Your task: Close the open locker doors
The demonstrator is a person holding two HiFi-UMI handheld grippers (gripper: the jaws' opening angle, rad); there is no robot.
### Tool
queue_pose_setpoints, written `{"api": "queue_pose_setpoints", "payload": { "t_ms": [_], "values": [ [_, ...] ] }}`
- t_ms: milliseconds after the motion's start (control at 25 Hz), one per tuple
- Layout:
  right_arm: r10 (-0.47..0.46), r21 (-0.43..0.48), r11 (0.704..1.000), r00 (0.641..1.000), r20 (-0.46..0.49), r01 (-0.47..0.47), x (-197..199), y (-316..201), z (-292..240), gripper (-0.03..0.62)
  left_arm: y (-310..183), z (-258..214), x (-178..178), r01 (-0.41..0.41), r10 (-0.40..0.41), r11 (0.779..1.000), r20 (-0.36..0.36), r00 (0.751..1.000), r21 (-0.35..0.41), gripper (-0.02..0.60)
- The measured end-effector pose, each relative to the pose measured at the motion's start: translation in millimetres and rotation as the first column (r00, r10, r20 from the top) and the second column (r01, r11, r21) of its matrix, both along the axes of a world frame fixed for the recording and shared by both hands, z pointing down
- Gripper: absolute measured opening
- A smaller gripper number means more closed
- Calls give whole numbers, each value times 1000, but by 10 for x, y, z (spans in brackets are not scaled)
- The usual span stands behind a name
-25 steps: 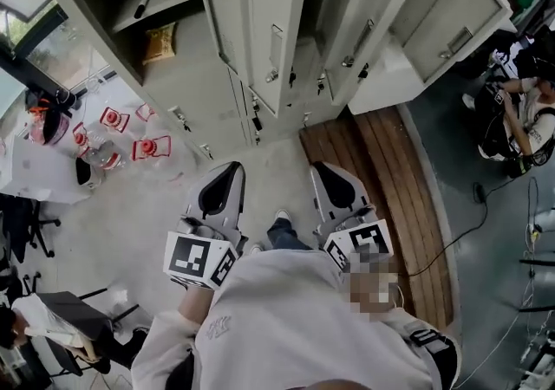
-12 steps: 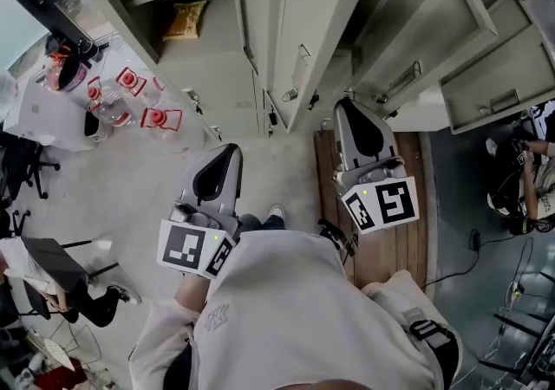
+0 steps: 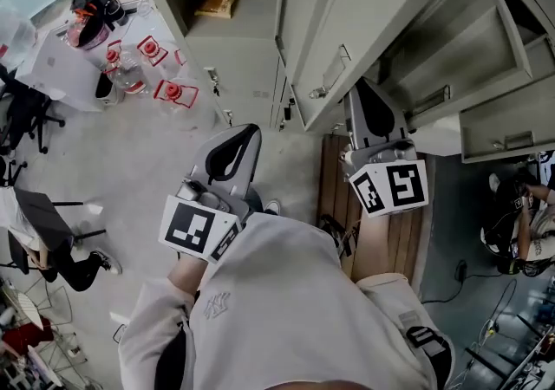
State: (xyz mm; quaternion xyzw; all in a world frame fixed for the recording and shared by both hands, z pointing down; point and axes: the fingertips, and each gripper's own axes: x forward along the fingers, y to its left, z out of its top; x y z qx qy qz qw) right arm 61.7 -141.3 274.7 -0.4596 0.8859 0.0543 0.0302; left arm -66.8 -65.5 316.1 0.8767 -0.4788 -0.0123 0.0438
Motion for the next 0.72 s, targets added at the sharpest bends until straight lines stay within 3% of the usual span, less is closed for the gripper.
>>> {"api": "queue_pose_setpoints", "payload": {
  "t_ms": [200, 360, 520, 720],
  "values": [
    [-68, 1, 998, 997, 29, 68, -208, 76, -77, 19, -107, -88, -349, 77, -77, 997, 5, 997, 21, 8],
    [-187, 11, 982, 980, 69, 186, -535, 154, -150, 20, -192, -152, -678, 126, -126, 991, 6, 992, 38, 8],
    [-329, 12, 944, 936, 124, 330, -918, 222, -236, 20, -283, -228, -979, 149, -150, 987, 6, 989, 52, 8],
    [-468, 1, 883, 878, 101, 470, -1426, 195, -226, 21, -449, -312, -1391, 184, -185, 981, 11, 983, 66, 8]
  ]
}}
